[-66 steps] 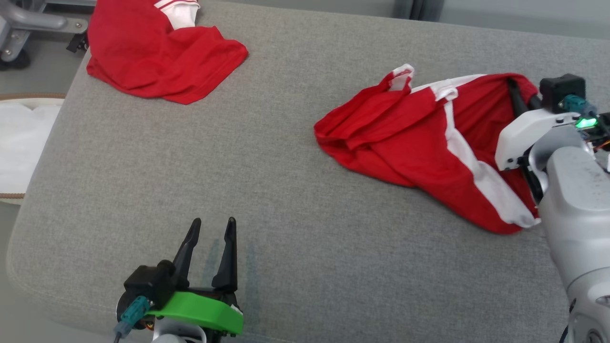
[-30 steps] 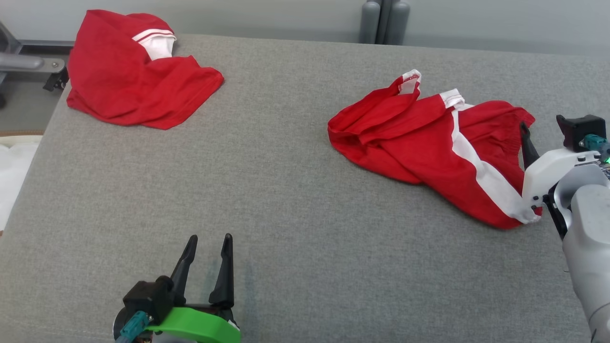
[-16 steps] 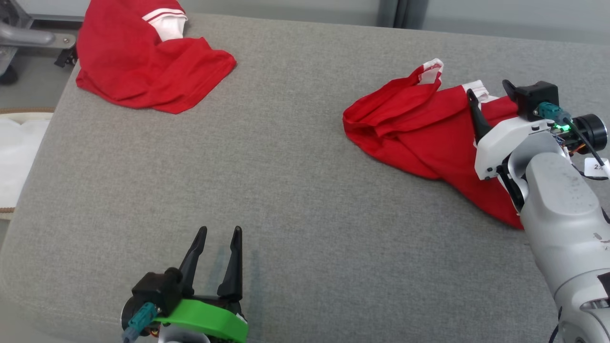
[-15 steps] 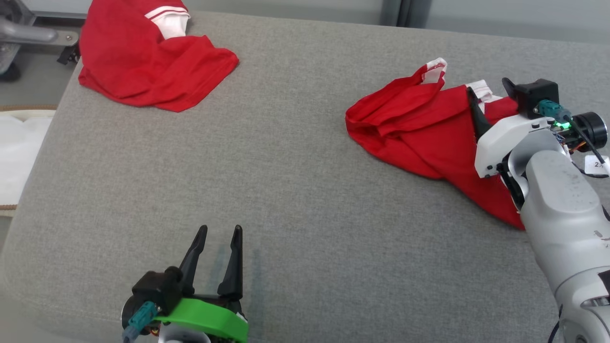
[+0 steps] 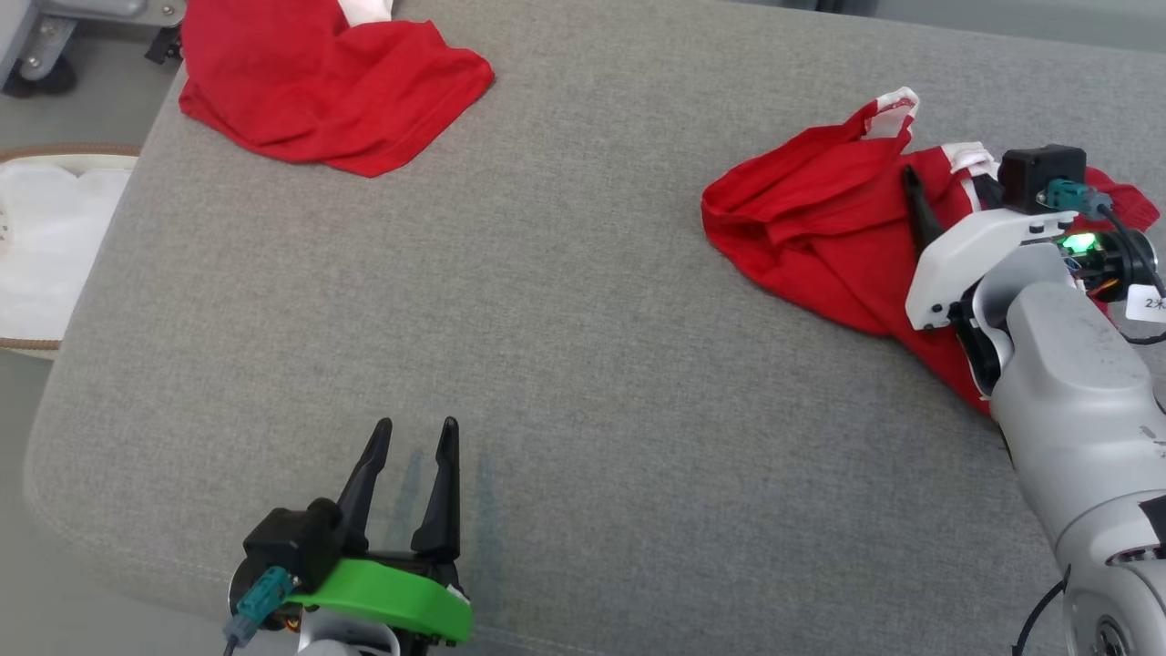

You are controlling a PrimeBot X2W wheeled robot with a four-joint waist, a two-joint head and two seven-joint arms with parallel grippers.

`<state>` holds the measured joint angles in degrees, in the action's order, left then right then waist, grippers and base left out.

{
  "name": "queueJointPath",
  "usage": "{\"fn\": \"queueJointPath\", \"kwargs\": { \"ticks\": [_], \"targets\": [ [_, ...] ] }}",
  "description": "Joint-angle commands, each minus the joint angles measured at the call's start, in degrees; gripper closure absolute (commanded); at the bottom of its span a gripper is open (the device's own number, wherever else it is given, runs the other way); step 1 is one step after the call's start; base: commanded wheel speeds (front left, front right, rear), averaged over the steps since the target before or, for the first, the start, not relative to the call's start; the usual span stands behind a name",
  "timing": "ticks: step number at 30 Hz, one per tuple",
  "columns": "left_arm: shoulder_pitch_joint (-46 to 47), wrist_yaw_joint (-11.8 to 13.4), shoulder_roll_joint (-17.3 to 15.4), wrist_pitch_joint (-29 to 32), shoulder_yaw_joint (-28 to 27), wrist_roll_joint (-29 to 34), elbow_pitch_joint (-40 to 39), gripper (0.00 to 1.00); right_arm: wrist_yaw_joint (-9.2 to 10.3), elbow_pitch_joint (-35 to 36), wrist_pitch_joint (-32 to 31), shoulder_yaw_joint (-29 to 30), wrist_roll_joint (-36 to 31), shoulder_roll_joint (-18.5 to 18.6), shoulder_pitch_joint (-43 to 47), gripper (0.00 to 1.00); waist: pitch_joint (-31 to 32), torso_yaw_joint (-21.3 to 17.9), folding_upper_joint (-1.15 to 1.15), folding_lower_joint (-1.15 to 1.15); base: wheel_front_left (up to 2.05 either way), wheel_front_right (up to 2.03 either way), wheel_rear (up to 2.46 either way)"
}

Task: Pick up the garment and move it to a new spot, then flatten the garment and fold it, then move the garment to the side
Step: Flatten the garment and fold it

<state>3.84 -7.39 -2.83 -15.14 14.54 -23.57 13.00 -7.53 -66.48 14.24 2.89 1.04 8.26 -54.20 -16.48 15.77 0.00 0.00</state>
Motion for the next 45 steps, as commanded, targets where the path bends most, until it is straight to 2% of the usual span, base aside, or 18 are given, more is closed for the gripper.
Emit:
{"fn": "queueJointPath", "kwargs": {
  "ticks": [1, 6, 10, 12, 19, 20, 24, 29, 31, 32, 39, 45],
  "targets": [
    [0.8, -0.1, -0.1, 0.0, -0.3, 0.3, -0.2, 0.00, 0.09, 0.7, 0.5, -0.6, 0.1, 0.2, -0.2, 1.00, 0.2, -1.0, 0.00, 0.00, 0.00, 0.00, 0.00],
    [1.1, -0.1, -0.1, 0.0, -0.6, 0.9, -0.1, 0.00, 0.08, 5.3, 0.9, -3.4, 1.3, -2.2, 1.7, 1.00, 0.9, -2.9, 0.00, 0.00, 0.00, 0.00, 0.00],
    [0.5, -0.2, -0.1, 0.0, -1.0, 1.3, -0.1, 0.00, 0.08, 13.6, 1.0, -8.2, 2.7, -4.0, 5.9, 1.00, 1.9, -4.3, 0.00, 0.00, 0.00, 0.00, 0.00],
    [-0.3, -0.2, -0.1, 0.0, -1.3, 1.3, 0.1, 0.00, 0.08, 19.9, 1.0, -13.4, 4.9, -4.9, 10.2, 1.00, 2.9, -4.9, 0.00, 0.00, 0.00, 0.00, 0.00],
    [-0.8, -0.2, -0.1, 0.0, -2.8, 1.6, -0.4, 0.00, 0.08, 31.6, 0.7, -29.2, 14.3, -5.2, 19.6, 1.00, 4.0, -5.5, 0.00, 0.00, 0.00, 0.00, 0.00],
    [-0.7, -0.2, -0.1, 0.0, -3.2, 1.6, -0.4, 0.00, 0.08, 33.3, -0.1, -33.2, 16.6, -5.2, 21.0, 1.00, 4.1, -5.6, 0.00, 0.00, 0.00, 0.00, 0.00],
    [-0.1, -0.2, -0.1, 0.0, -3.3, 1.5, -0.2, 0.00, 0.08, 34.3, -0.9, -39.0, 20.3, -5.2, 21.6, 1.00, 4.1, -5.3, 0.00, 0.00, 0.00, 0.00, 0.00],
    [0.5, -0.2, -0.1, 0.0, -2.4, 0.9, -0.3, 0.00, 0.08, 31.9, -1.4, -43.0, 22.0, -5.3, 19.7, 1.00, 4.0, -4.6, 0.00, 0.00, 0.00, 0.00, 0.00],
    [0.5, -0.2, -0.1, 0.0, -2.1, 0.8, -0.2, 0.00, 0.08, 31.1, -1.2, -44.4, 22.3, -5.3, 19.1, 0.57, 4.0, -4.4, 0.00, 0.00, 0.00, 0.00, 0.00],
    [0.6, -0.2, -0.1, 0.0, -2.1, 0.7, -0.2, 0.00, 0.08, 31.0, -1.0, -45.3, 22.5, -5.3, 18.9, 0.00, 4.0, -4.3, 0.00, 0.00, 0.00, 0.00, 0.00],
    [1.2, -0.2, -0.1, 0.0, -2.0, 0.4, -0.2, 0.00, 0.08, 33.1, -0.1, -49.7, 25.4, -5.2, 17.7, 0.00, 4.9, -5.0, 0.00, 0.00, 0.00, 0.00, 0.00],
    [1.7, -0.2, -0.1, 0.0, -1.1, 0.6, -0.4, 0.00, 0.08, 33.7, 0.7, -46.7, 24.9, -5.2, 16.8, 0.00, 6.2, -6.3, 0.00, 0.00, 0.00, 0.00, 0.00]
  ]
}}
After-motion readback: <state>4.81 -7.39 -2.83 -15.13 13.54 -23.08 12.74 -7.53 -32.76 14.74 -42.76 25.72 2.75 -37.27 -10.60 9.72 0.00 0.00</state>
